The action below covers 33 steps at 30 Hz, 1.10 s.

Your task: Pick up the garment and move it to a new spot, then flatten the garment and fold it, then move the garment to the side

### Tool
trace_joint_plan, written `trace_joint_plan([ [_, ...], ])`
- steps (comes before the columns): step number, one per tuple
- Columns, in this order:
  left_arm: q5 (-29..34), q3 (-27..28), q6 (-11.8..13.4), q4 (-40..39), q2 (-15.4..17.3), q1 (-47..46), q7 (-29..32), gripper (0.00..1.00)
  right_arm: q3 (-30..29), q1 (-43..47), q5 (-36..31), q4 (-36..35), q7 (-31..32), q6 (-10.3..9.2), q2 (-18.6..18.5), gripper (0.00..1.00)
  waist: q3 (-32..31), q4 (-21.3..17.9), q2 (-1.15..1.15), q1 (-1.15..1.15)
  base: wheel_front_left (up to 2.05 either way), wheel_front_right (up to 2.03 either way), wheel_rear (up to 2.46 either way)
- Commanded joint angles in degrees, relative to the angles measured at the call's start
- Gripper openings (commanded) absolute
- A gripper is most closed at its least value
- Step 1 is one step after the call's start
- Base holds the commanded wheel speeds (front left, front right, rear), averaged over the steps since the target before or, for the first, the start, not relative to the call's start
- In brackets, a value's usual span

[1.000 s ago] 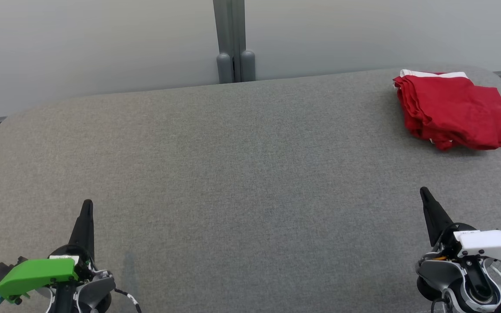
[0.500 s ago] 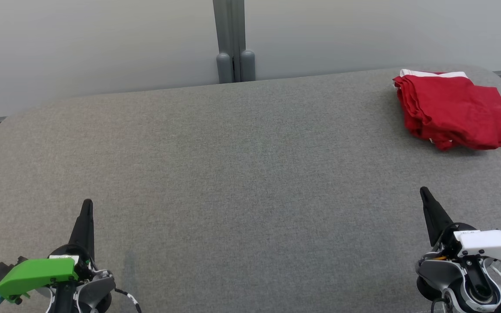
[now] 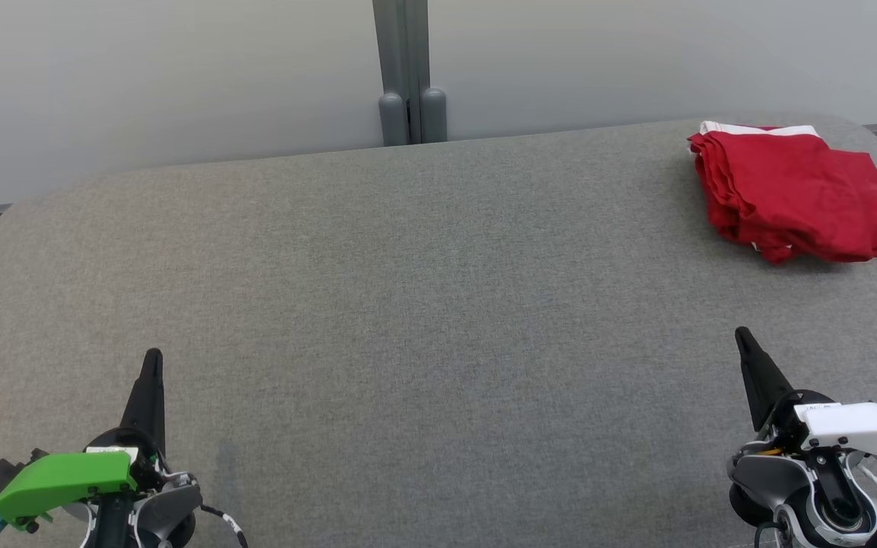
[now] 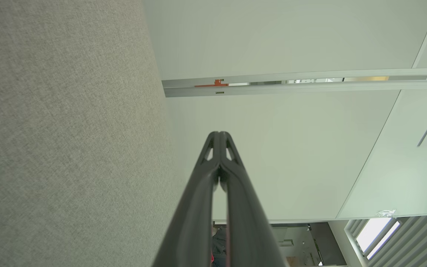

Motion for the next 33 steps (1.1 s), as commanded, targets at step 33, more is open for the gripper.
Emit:
trace_joint_plan([
  [33, 0.0, 0.2, -0.3, -0.1, 0.1, -0.6, 0.2, 0.00, -0.1, -0.3, 0.4, -0.3, 0.2, 0.03, 0.0, 0.00, 0.0, 0.0, 0.00, 0.00, 0.00, 0.00, 0.00],
])
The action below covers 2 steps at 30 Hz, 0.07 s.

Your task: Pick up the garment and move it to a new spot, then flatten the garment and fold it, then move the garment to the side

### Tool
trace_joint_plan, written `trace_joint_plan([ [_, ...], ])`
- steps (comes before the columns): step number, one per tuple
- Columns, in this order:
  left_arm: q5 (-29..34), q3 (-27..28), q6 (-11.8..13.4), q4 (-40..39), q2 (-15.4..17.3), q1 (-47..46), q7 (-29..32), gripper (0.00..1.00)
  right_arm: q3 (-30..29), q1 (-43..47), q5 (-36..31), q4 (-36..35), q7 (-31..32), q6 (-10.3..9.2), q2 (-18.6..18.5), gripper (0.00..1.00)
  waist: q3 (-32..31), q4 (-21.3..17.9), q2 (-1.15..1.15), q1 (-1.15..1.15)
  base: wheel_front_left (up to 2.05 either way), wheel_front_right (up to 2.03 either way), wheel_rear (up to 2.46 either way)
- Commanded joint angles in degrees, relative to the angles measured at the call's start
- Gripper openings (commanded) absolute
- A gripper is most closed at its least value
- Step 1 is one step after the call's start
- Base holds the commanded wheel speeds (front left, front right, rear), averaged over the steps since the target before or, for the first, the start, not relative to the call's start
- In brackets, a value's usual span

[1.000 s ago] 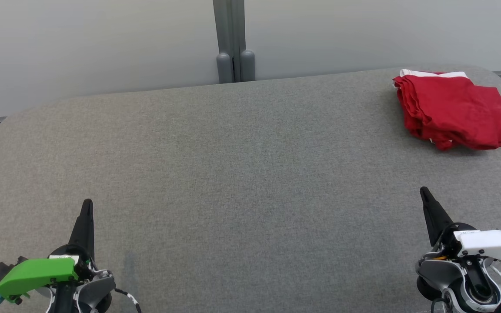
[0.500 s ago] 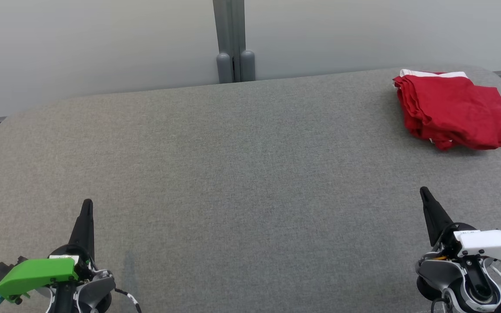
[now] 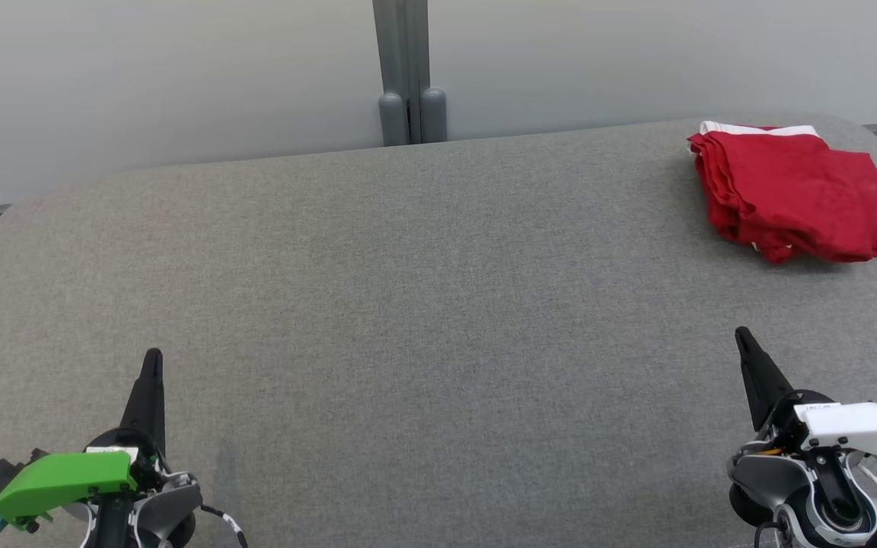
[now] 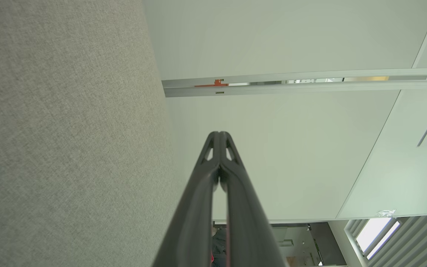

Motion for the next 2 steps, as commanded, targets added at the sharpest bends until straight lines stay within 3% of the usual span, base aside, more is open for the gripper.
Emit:
trace_joint_plan([
  [1, 0.0, 0.2, -0.3, -0.1, 0.1, -0.6, 0.2, 0.00, -0.1, -0.3, 0.4, -0.3, 0.2, 0.04, 0.0, 0.00, 0.0, 0.0, 0.00, 0.00, 0.00, 0.00, 0.00],
  [2, 0.0, 0.2, -0.3, -0.1, 0.1, -0.6, 0.2, 0.00, -0.1, -0.3, 0.4, -0.3, 0.2, 0.04, 0.0, 0.00, 0.0, 0.0, 0.00, 0.00, 0.00, 0.00, 0.00],
])
